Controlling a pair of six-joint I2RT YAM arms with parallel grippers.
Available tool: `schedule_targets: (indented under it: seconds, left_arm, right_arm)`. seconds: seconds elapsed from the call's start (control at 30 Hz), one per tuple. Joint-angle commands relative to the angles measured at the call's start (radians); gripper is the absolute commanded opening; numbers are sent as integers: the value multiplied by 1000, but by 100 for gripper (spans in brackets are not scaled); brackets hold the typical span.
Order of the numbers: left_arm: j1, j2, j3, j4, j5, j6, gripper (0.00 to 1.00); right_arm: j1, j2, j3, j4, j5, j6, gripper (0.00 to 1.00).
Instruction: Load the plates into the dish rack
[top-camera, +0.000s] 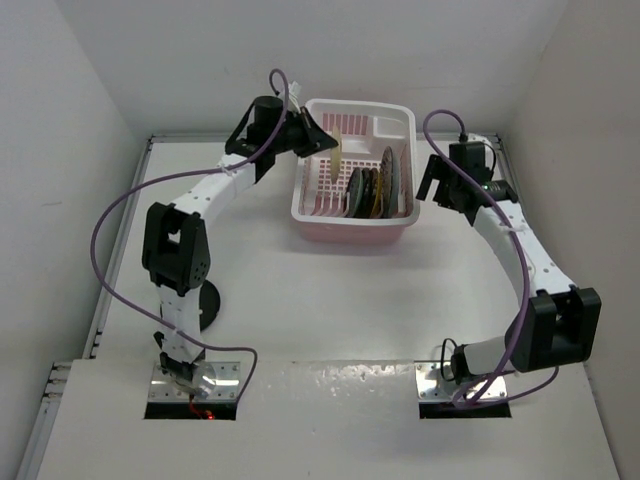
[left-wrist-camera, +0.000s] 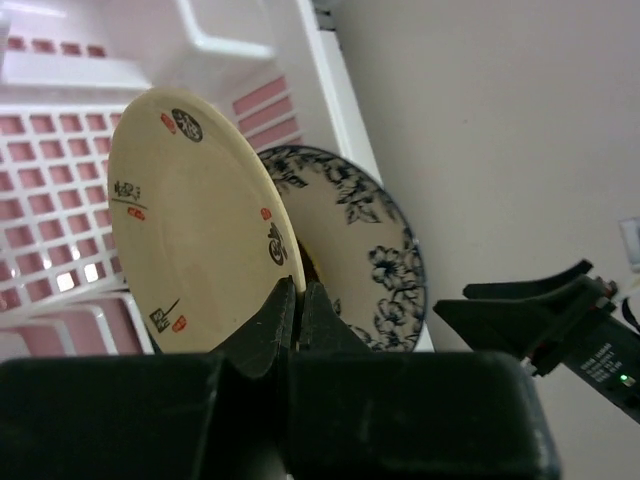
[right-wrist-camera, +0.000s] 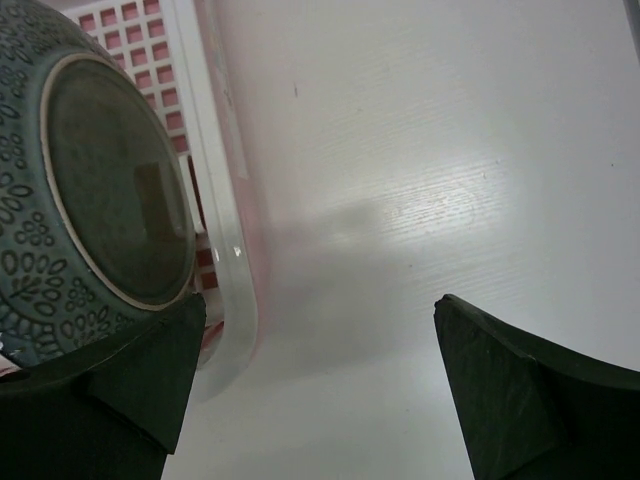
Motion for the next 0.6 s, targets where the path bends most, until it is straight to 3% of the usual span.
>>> schedule_targets:
  seconds: [0.0, 0.23, 0.5, 0.57]
  left_arm:
    - [-15, 9, -22, 61, -20, -44, 0]
    - [-50, 29, -123, 152, -2, -98, 0]
    - [-50, 1, -208, 129, -31, -132, 0]
    - [-50, 1, -155, 106, -17, -101, 0]
  right_arm:
    - [-9, -2, -20, -13, -22, -17, 94]
    - [-14, -18, -68, -6, -1, -39, 93]
    - [-20, -97, -144, 2, 28, -28, 93]
    - [-20, -112, -151, -3, 33, -29, 93]
